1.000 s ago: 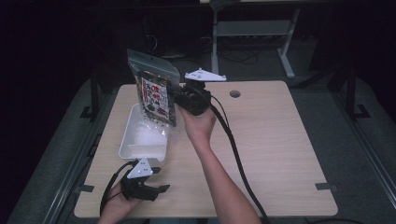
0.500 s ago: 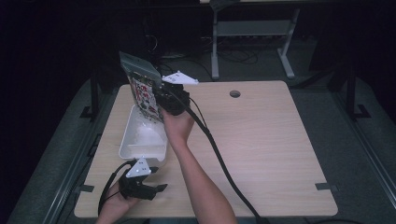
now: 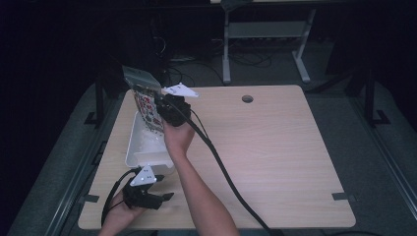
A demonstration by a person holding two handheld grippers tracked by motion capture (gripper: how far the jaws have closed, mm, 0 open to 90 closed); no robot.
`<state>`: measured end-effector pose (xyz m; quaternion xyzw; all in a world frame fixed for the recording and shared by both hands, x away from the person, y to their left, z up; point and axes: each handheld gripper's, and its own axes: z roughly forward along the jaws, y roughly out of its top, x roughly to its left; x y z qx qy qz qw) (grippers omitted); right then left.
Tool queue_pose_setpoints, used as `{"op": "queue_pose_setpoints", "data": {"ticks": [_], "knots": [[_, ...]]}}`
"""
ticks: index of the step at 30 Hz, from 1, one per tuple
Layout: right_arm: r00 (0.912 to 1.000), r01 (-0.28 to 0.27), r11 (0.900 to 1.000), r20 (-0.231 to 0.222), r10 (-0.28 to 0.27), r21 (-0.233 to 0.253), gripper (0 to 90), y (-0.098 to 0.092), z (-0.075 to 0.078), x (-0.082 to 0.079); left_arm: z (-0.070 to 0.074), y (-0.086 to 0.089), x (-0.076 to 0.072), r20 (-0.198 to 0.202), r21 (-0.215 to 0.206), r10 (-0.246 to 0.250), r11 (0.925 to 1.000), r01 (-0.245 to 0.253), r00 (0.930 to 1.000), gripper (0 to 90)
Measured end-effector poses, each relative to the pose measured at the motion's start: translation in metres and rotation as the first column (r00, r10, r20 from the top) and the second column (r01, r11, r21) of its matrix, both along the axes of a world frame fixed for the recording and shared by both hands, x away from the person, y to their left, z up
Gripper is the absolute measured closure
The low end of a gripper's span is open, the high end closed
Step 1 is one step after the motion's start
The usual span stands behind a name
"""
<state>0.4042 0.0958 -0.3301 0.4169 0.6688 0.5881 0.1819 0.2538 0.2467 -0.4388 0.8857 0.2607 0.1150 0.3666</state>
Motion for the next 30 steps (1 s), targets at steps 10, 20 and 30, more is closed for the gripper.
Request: {"op": "queue_pose_setpoints", "data": {"ticks": [10,20,30], "knots": [[0.9980,-0.063,0.998,0.002,0.063,0.021,74.1,-0.004,-0.008,-0.007,0.000,-0.001,0.000,-0.002,0.002,-0.005,1.0000,0.005,1.0000,29.1],[0.9744,-0.222,0.973,-0.050,0.219,-0.061,56.3,-0.009,0.009,0.002,0.000,0.000,0.000,0.003,0.005,0.000,1.0000,0.000,1.0000,28.7],[0.9285,-0.348,0.923,-0.198,0.314,-0.167,64.3,0.004,0.002,0.037,0.001,0.002,0.001,0.006,0.001,0.008,1.0000,-0.008,0.9999,28.4]]}}
